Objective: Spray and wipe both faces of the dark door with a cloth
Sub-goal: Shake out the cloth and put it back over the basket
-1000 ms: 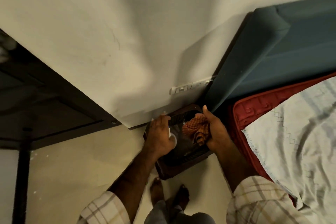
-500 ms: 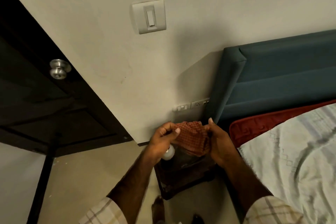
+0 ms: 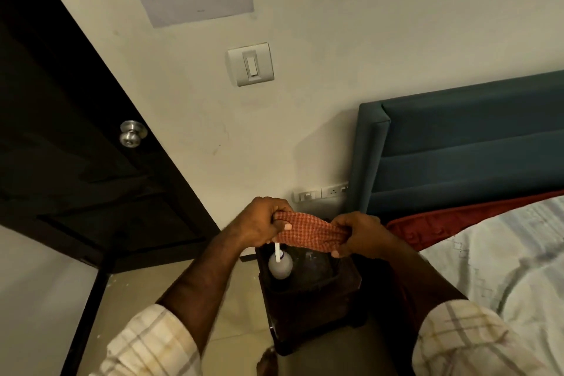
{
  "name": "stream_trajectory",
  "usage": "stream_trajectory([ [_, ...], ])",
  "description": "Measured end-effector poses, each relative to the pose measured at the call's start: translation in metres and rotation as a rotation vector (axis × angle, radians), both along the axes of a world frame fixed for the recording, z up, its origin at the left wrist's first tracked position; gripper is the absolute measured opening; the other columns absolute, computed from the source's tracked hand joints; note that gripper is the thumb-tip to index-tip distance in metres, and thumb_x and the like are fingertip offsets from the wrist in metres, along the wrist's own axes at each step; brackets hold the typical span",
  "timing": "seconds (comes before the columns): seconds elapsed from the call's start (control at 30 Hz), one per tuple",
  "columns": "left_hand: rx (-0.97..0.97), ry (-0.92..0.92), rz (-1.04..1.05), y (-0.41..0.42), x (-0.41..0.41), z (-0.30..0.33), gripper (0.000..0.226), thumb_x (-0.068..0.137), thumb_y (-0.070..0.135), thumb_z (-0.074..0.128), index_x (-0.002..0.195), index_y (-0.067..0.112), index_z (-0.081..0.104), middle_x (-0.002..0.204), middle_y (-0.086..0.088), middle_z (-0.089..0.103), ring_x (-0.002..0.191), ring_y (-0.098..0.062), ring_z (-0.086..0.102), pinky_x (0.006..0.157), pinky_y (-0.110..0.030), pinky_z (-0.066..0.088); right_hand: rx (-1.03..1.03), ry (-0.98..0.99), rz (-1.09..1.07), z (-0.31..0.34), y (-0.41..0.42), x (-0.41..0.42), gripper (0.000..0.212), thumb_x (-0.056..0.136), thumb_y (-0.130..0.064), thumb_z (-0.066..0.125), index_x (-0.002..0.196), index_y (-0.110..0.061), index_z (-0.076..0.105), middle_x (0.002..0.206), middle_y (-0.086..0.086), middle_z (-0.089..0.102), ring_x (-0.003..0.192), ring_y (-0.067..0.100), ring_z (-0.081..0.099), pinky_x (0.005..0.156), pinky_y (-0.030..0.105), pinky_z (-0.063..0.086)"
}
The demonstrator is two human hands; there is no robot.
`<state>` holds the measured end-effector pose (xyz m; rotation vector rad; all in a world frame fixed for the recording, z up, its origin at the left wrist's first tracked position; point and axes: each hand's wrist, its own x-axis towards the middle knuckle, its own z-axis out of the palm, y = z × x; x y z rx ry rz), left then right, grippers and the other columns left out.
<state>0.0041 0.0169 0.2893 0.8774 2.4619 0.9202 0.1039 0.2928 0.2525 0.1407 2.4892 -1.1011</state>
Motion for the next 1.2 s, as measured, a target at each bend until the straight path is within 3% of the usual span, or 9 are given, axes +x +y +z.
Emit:
stream_trajectory([
  [0.17, 0.056, 0.020, 0.096, 0.003, -0.003, 0.021, 0.002, 0.098, 0.019, 0.074, 0.097, 0.020, 0.073, 0.086, 0.011, 0.069, 0.070, 0.005, 0.066, 0.060, -0.015, 0.048, -0.125, 0.120, -0.073, 0.003, -0.005, -0.002, 0.013, 0.093, -0.039, 0.082, 0.088, -0.028, 0.078, 0.090, -0.007, 0.079, 0.087, 0.007, 0.076, 0.087, 0.036, 0.064],
  [0.33, 0.223, 0.016, 0.195, 0.000, 0.003, 0.021, 0.015, 0.105, 0.034, 0.061, 0.097, 0.021, 0.061, 0.086, -0.005, 0.069, 0.077, -0.022, 0.070, 0.065, -0.038, 0.060, -0.140, 0.172, -0.061, -0.009, 0.004, 0.000, 0.014, 0.092, -0.029, 0.084, 0.097, -0.024, 0.073, 0.100, -0.004, 0.076, 0.096, 0.009, 0.074, 0.082, 0.030, 0.063],
  [0.47, 0.249, 0.011, 0.262, 0.003, 0.003, 0.022, 0.010, 0.102, 0.022, 0.068, 0.095, 0.020, 0.061, 0.092, -0.007, 0.071, 0.089, -0.023, 0.072, 0.076, -0.037, 0.061, -0.149, 0.115, -0.086, -0.017, 0.016, 0.014, 0.013, 0.093, -0.034, 0.083, 0.097, -0.023, 0.079, 0.097, -0.005, 0.080, 0.092, 0.008, 0.076, 0.080, 0.026, 0.060],
  [0.6, 0.245, -0.235, 0.359, 0.000, 0.005, 0.024, 0.016, 0.095, 0.001, 0.075, 0.104, 0.010, 0.066, 0.093, -0.006, 0.075, 0.075, -0.018, 0.074, 0.054, -0.029, 0.057, -0.191, 0.085, -0.118, -0.025, 0.035, 0.031, 0.007, 0.090, -0.020, 0.086, 0.090, -0.022, 0.079, 0.087, -0.011, 0.080, 0.084, 0.006, 0.078, 0.078, 0.031, 0.063],
  [0.7, 0.208, -0.169, 0.249, 0.014, 0.014, 0.020, 0.023, 0.093, -0.007, 0.072, 0.094, 0.016, 0.070, 0.091, 0.000, 0.074, 0.085, -0.013, 0.071, 0.067, -0.026, 0.060, -0.044, 0.054, 0.031, -0.024, 0.032, 0.033, 0.020, 0.084, -0.028, 0.089, 0.074, -0.023, 0.073, 0.071, -0.009, 0.074, 0.071, 0.014, 0.075, 0.063, 0.026, 0.055],
  [0.87, 0.090, -0.030, -0.042, 0.057, 0.035, 0.018, 0.035, 0.093, -0.002, 0.067, 0.089, 0.033, 0.065, 0.081, 0.013, 0.065, 0.080, -0.007, 0.062, 0.076, -0.031, 0.056, -0.294, 0.228, -0.074, -0.013, 0.004, 0.026, 0.041, 0.076, -0.029, 0.097, 0.113, -0.031, 0.077, 0.105, -0.013, 0.080, 0.097, 0.003, 0.073, 0.085, 0.020, 0.054],
  [1.03, 0.077, -0.011, -0.075, 0.061, 0.035, 0.017, 0.034, 0.097, 0.009, 0.068, 0.108, 0.039, 0.057, 0.099, 0.011, 0.067, 0.094, -0.012, 0.067, 0.087, -0.035, 0.059, -0.393, 0.412, -0.161, -0.012, -0.008, 0.022, 0.002, 0.093, -0.023, 0.085, 0.094, -0.021, 0.083, 0.089, -0.003, 0.082, 0.084, 0.016, 0.078, 0.081, 0.033, 0.062],
  [1.1, 0.092, -0.049, -0.063, 0.051, 0.035, 0.007, 0.040, 0.092, 0.017, 0.077, 0.119, 0.035, 0.052, 0.100, 0.013, 0.065, 0.092, -0.006, 0.065, 0.083, -0.027, 0.057, -0.425, 0.448, -0.206, -0.010, -0.010, 0.023, 0.006, 0.098, -0.018, 0.079, 0.100, -0.020, 0.084, 0.094, -0.003, 0.083, 0.090, 0.018, 0.079, 0.085, 0.036, 0.064],
  [1.2, 0.039, -0.053, 0.012, 0.043, 0.040, -0.015, 0.040, 0.080, 0.020, 0.086, 0.112, 0.029, 0.065, 0.097, 0.010, 0.072, 0.089, -0.009, 0.070, 0.085, -0.039, 0.061, -0.405, 0.438, -0.233, -0.006, -0.016, 0.026, 0.017, 0.101, -0.008, 0.073, 0.106, -0.021, 0.083, 0.098, -0.007, 0.083, 0.093, 0.013, 0.080, 0.082, 0.026, 0.063],
])
